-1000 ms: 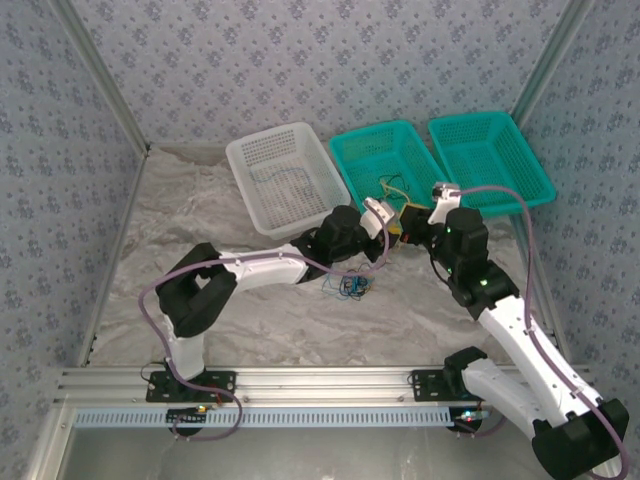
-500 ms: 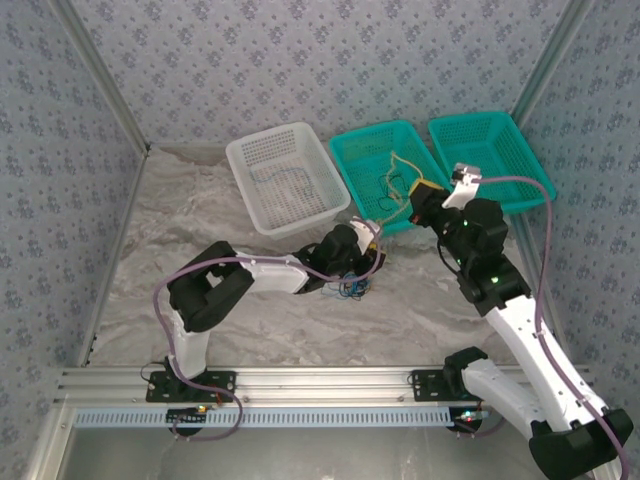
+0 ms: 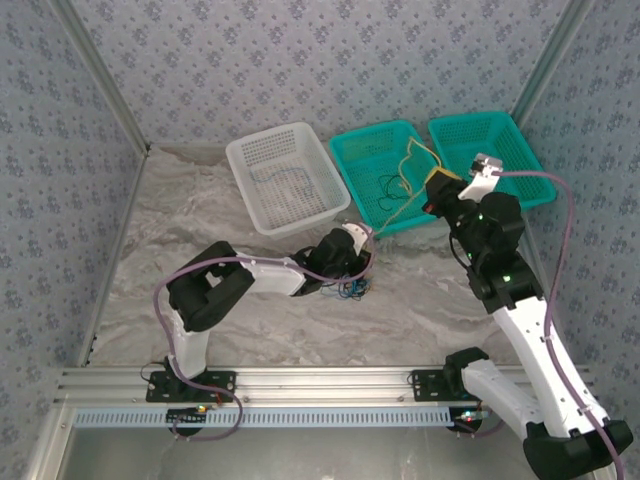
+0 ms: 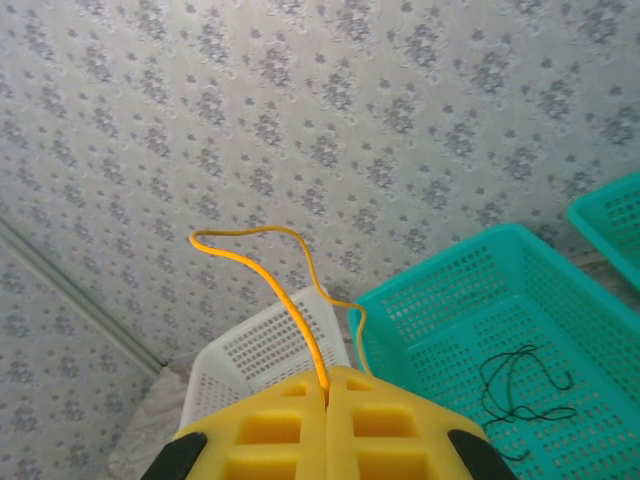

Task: Untangle the cables

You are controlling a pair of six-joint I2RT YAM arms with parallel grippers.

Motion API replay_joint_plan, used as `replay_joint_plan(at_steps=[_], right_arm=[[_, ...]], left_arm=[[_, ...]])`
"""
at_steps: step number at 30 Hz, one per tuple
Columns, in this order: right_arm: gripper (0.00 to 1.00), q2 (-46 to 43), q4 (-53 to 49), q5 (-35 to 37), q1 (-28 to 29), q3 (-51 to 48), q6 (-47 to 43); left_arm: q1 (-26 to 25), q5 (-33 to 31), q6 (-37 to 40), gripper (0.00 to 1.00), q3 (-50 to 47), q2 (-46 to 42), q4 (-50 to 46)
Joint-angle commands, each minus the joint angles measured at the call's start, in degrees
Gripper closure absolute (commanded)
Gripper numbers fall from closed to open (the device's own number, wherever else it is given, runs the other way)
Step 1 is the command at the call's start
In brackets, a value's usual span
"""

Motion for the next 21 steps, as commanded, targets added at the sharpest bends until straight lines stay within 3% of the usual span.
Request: replay_joint_plan(at_steps=[1, 10, 16, 21], right_arm=[[1.00, -1.67, -1.63, 3.04, -2.02, 3.33, -1.52], [1.00, -3.37, -3.12, 1.62, -7.70, 9.00, -4.15], [1.00, -1.31, -6.18, 3.47, -8.93, 9.56, -5.06], [1.00, 2.78, -9.64, 1.60, -9.55, 9.80, -3.86]], left_arm=[[1.11, -2.40, -2.28, 1.00, -2.36, -1.37, 0.19], [3.66, -4.07, -4.04, 0.95, -6.09, -5.09, -0.62], [3.95, -2.29, -5.42, 0.69, -5.35, -10.56, -2.70], [3.90, -3.10, -6.35, 0.58, -4.87, -14.48, -4.72]])
